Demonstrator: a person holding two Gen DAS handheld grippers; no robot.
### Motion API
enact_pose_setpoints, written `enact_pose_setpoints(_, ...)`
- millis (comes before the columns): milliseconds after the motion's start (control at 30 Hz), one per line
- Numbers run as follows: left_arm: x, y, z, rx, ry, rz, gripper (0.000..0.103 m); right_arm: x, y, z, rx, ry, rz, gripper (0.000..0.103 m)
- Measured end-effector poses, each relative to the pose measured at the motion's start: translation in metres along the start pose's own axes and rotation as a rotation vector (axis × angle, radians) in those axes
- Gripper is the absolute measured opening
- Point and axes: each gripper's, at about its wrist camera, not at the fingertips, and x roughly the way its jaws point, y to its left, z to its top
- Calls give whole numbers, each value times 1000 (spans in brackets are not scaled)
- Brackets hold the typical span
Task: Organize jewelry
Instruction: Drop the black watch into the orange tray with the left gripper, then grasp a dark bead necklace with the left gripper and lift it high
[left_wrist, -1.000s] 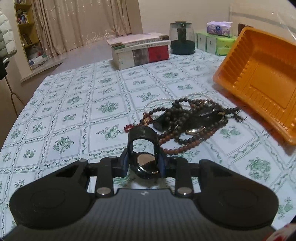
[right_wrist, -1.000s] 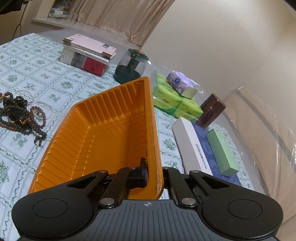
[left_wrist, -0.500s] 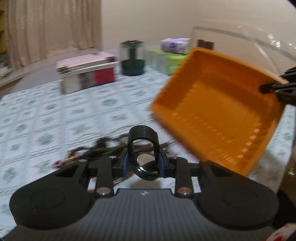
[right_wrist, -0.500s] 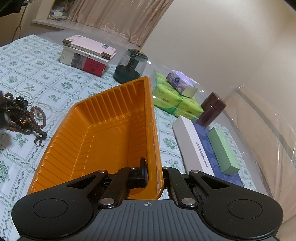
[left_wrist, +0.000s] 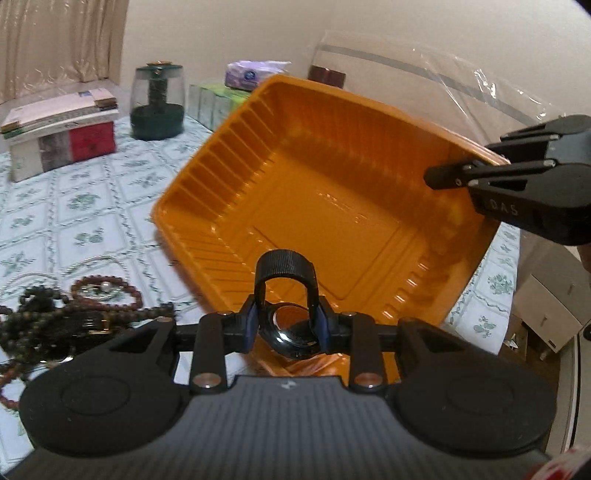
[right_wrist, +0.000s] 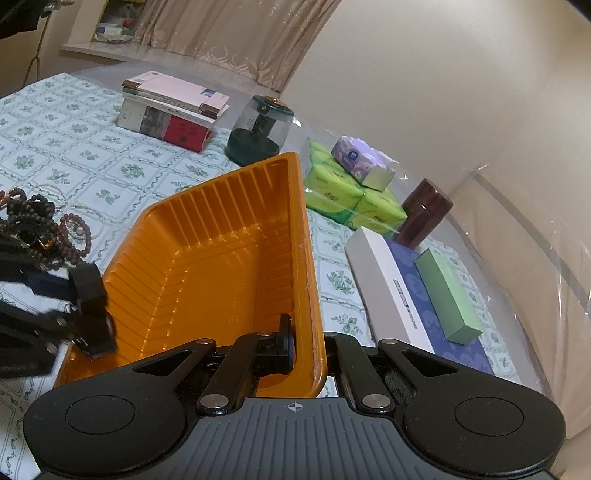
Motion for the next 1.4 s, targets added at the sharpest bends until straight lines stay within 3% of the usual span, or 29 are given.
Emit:
enact_pose_setpoints(167, 7, -6, -1, 7, 9, -23, 30, 2, 0, -1, 11, 4, -1, 3)
enact_pose_setpoints(233, 9, -6, -1, 6, 9, -32, 38, 2, -1, -1, 14, 4, -2, 3)
enact_pose_setpoints(300, 7, -6, -2, 5, -10, -32, 56, 2, 0, 0, 16, 6, 5, 3)
enact_pose_setpoints(367, 1, -5, -2, 5, -28, -24, 58, 3, 0, -1, 10, 6, 0, 3)
enact_pose_setpoints(533, -18, 10, -6, -28, -57, 35, 57, 3, -1, -2, 20, 9, -1, 3)
enact_pose_setpoints(867, -65, 67, -36, -97, -88, 299, 58, 3, -1, -2, 26, 8, -2, 3)
enact_pose_setpoints(1067, -69, 99, -48, -110, -62, 405, 57, 3, -1, -3, 25, 8, -1, 3)
enact_pose_setpoints(1167, -64, 109, -49, -91, -46, 430, 55, 2, -1, -3, 24, 8, -2, 3)
enact_pose_setpoints(1400, -45, 126, -45, -37, 12, 459, 36, 2, -1, -4, 21, 8, -3, 3)
